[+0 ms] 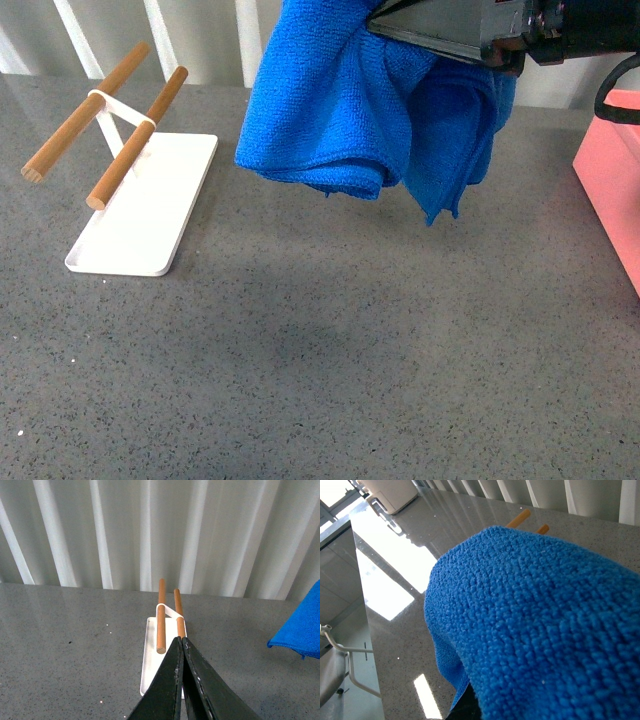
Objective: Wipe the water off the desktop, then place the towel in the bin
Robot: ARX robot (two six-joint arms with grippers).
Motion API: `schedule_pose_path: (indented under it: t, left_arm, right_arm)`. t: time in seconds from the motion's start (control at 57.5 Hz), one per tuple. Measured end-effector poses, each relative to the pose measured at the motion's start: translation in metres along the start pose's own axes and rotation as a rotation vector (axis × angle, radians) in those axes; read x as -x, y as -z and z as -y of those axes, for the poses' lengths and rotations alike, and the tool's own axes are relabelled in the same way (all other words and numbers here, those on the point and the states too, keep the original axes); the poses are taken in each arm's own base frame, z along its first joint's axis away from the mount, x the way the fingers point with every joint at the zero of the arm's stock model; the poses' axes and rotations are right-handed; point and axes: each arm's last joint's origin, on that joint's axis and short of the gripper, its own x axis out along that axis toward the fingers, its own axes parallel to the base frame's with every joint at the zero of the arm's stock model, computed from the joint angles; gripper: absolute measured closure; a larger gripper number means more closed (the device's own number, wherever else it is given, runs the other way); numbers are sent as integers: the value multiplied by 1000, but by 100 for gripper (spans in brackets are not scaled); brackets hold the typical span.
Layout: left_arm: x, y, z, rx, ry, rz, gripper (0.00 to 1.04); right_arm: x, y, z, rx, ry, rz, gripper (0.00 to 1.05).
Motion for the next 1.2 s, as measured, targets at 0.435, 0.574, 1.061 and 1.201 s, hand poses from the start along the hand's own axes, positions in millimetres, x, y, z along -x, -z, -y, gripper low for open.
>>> schedule_pose_path:
  t: [0.435,0.574,1.061,1.201]
  left_arm:
    - [12,3,0,0,0,-7,91]
    - [12,3,0,0,0,-6,67]
    - [12,3,0,-2,0,-6,7]
    - [12,3,0,-2,0,-6,7]
  right_arm:
    - [-2,0,-1,14,2,-12,101]
    - [-2,-3,0,9,37,-12,101]
    - [51,-67,-1,100,499,-195,101]
    - [87,-74,21,97,750,-289,101]
